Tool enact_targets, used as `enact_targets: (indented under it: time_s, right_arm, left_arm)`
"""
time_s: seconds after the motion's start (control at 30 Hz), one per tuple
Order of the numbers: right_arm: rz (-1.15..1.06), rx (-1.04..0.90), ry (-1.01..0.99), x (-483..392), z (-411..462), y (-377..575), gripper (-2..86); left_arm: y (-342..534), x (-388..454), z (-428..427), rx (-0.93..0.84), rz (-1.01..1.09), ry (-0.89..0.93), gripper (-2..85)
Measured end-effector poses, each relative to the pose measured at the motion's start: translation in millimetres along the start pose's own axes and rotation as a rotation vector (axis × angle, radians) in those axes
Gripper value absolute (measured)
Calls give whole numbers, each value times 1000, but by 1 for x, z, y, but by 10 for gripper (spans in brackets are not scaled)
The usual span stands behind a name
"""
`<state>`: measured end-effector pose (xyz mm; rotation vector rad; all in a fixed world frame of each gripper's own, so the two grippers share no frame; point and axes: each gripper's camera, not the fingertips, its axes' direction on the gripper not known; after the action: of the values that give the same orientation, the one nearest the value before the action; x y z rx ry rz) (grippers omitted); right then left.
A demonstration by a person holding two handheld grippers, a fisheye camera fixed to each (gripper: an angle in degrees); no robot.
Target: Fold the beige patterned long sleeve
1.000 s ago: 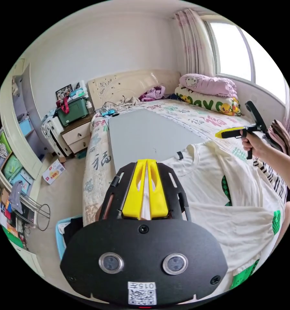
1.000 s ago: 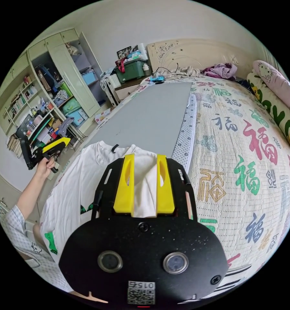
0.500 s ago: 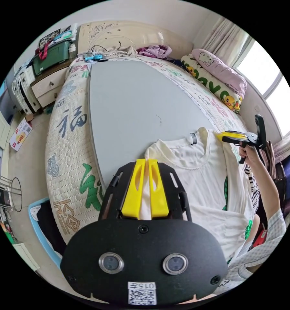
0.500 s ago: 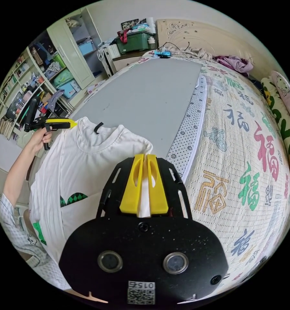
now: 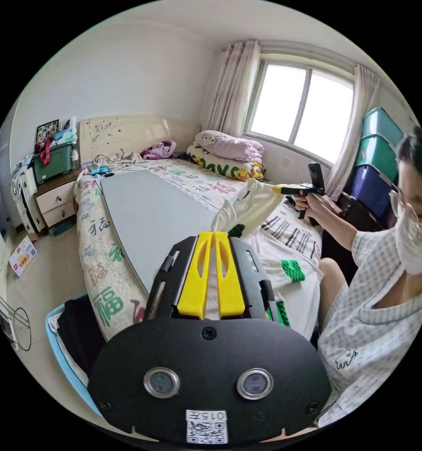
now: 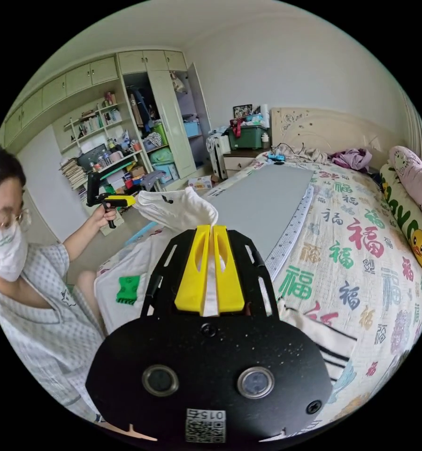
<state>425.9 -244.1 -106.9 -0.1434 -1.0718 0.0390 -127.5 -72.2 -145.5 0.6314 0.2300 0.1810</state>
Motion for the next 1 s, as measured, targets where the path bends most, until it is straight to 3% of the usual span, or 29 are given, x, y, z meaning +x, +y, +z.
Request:
enact_targets:
  time_s: [0.13, 0.23, 0.37, 0.5, 0.63, 0.77, 0.9, 1.0]
  right_arm:
    - [81, -138, -115, -61, -33, 116, 1]
    - [191, -361, -98, -88, -9, 201, 1]
    - [127, -473, -5, -112, 7, 219, 2]
    - [2, -469, 107, -139, -10, 201, 4]
    - [32, -507, 89, -129, -9, 195, 12]
    - [131, -595, 6, -95, 3, 189, 41]
    - [279, -379, 22, -32, -54, 146, 66]
    - [382, -236, 79, 33, -75, 102, 85]
  left_arm:
    - [109, 85, -24, -123, 18, 124, 2]
    - [161, 112, 1, -318, -43, 123, 2]
    - [184, 130, 12, -413, -42, 55, 2]
    - [180, 143, -9, -365, -11, 35, 2]
    - [183, 145, -12, -387, -1, 0, 5]
    - [193, 121, 8, -504, -106, 81, 21]
    - [185, 81, -32, -346, -236, 95, 53]
    - [164, 32, -61, -189, -362, -25, 88]
